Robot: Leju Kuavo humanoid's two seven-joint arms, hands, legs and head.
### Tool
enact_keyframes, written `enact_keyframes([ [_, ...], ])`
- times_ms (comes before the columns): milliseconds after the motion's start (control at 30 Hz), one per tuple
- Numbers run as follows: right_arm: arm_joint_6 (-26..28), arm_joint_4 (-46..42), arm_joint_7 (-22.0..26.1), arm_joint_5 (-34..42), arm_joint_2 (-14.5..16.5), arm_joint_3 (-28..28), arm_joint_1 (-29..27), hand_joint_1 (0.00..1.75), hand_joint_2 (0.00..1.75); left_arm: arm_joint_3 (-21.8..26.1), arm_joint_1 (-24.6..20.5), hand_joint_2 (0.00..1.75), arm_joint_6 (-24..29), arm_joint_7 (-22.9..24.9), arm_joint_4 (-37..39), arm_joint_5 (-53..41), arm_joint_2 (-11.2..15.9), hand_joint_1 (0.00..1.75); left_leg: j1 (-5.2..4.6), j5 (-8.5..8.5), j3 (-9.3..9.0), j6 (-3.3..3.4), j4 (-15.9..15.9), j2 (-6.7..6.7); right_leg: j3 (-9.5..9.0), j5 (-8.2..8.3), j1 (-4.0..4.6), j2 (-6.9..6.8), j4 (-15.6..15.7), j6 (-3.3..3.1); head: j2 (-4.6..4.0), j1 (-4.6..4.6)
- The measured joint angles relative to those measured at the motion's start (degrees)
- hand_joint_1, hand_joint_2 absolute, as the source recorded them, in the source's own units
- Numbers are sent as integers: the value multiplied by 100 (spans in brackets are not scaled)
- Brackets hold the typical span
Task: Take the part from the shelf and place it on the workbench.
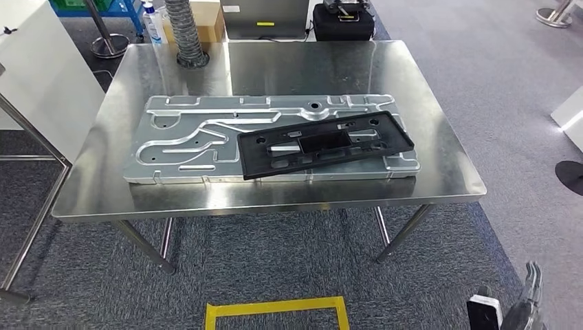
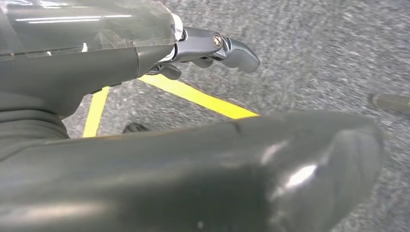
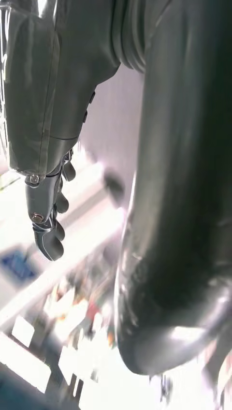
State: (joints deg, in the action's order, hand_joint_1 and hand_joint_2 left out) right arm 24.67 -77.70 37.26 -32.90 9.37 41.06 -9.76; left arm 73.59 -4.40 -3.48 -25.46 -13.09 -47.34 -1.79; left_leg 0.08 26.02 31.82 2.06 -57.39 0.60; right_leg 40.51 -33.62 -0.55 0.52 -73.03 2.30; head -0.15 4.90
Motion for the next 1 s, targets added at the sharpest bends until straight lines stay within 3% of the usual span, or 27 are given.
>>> enact_keyframes([
  [33,-4,232,1,-26,23,129,17,0,0,0,7,0,5,5,0,-21,-14,0,-11,-49,76,-1,-7,6,-46,-8,4,-1,-128,-8,0,1],
  [67,1,524,0,-93,43,262,59,0,0,1,12,0,11,10,0,-46,-32,0,-16,-96,152,-7,-17,16,-214,98,14,-2,-14,-23,0,1],
  [133,69,1310,-26,-358,66,594,226,0,0,1,13,0,13,19,0,-100,-66,0,-11,-183,279,-30,-40,37,-808,317,49,-27,739,-71,0,1],
  [200,191,2260,-180,-716,85,985,444,0,0,0,12,0,5,28,1,-144,-97,0,1,-264,338,-81,-49,51,-1331,351,109,-61,1506,-137,0,1],
  [267,291,3176,-528,-1019,97,1299,598,0,0,0,14,0,-2,37,2,-174,-117,0,21,-342,331,-148,-29,60,-1454,335,163,-65,1736,-208,0,1],
  [333,300,3908,-1049,-1238,119,1512,690,0,0,0,22,0,-5,51,2,-203,-126,0,32,-362,340,-216,-29,52,-1414,439,154,-64,1786,-288,0,0],
  [367,256,4179,-1361,-1308,132,1587,734,0,0,0,30,0,-7,62,3,-218,-129,0,34,-246,376,-242,-108,35,-1370,509,144,-64,1807,-331,0,1],
  [433,145,4619,-1975,-1420,150,1701,812,0,0,0,39,0,-9,102,7,-248,-136,0,43,273,525,-277,-583,2,-1230,651,131,-62,1828,-387,0,2],
  [500,53,4931,-2442,-1518,150,1777,846,0,0,0,43,0,-31,154,11,-276,-140,0,50,758,671,-307,-1289,-8,-1047,771,141,-53,1799,-403,0,2],
  [533,-23,5063,-2688,-1571,149,1807,861,0,0,0,44,0,-63,197,14,-291,-141,0,52,814,668,-317,-1530,-7,-944,831,145,-53,1777,-402,0,2],
  [567,-124,5190,-2974,-1625,142,1835,881,0,0,0,46,0,-109,247,17,-307,-143,0,54,735,582,-322,-1598,-7,-836,890,147,-53,1748,-395,0,2],
  [633,-341,5417,-3559,-1733,110,1877,929,0,0,-1,46,0,-217,362,26,-337,-147,0,58,424,115,-309,-1135,-11,-624,1002,147,-47,1672,-372,0,2],
  [700,-505,5580,-3970,-1819,83,1895,960,0,0,-10,35,0,-302,461,31,-387,-150,0,40,416,-505,-262,-289,-27,-489,1089,154,-42,1596,-323,0,2],
  [733,-587,5648,-4103,-1858,79,1898,973,0,0,-18,33,0,-335,503,34,-415,-154,0,25,476,-691,-233,3,-34,-467,1127,153,-44,1574,-293,0,2],
  [767,-676,5709,-4206,-1894,78,1898,986,0,0,-26,34,0,-363,545,37,-443,-158,0,3,527,-770,-199,157,-38,-459,1173,145,-45,1571,-261,0,2],
  [833,-876,5823,-4334,-1958,77,1897,1012,0,0,-41,35,0,-403,619,46,-497,-180,0,-10,432,-701,-121,200,-18,-437,1242,120,-36,1574,-195,0,0],
  [867,-976,5871,-4371,-1978,77,1896,1022,0,0,-49,29,0,-418,657,50,-525,-191,0,-7,363,-643,-74,209,-3,-390,1153,107,-29,1513,-164,0,-1],
  [900,-1068,5915,-4399,-1991,77,1896,1028,0,0,-58,22,0,-429,696,52,-550,-205,0,2,285,-572,-31,224,12,-322,945,96,-23,1350,-135,0,-1],
  [967,-1209,5988,-4445,-1987,83,1896,1039,0,0,-75,22,0,-452,769,55,-590,-221,0,6,138,-397,16,227,28,-148,309,63,-22,712,-85,0,-1],
  [1000,-1274,6019,-4477,-1980,86,1896,1044,0,0,-85,27,0,-468,808,56,-609,-228,0,3,69,-305,17,222,33,-86,81,49,-22,342,-63,0,-1],
])
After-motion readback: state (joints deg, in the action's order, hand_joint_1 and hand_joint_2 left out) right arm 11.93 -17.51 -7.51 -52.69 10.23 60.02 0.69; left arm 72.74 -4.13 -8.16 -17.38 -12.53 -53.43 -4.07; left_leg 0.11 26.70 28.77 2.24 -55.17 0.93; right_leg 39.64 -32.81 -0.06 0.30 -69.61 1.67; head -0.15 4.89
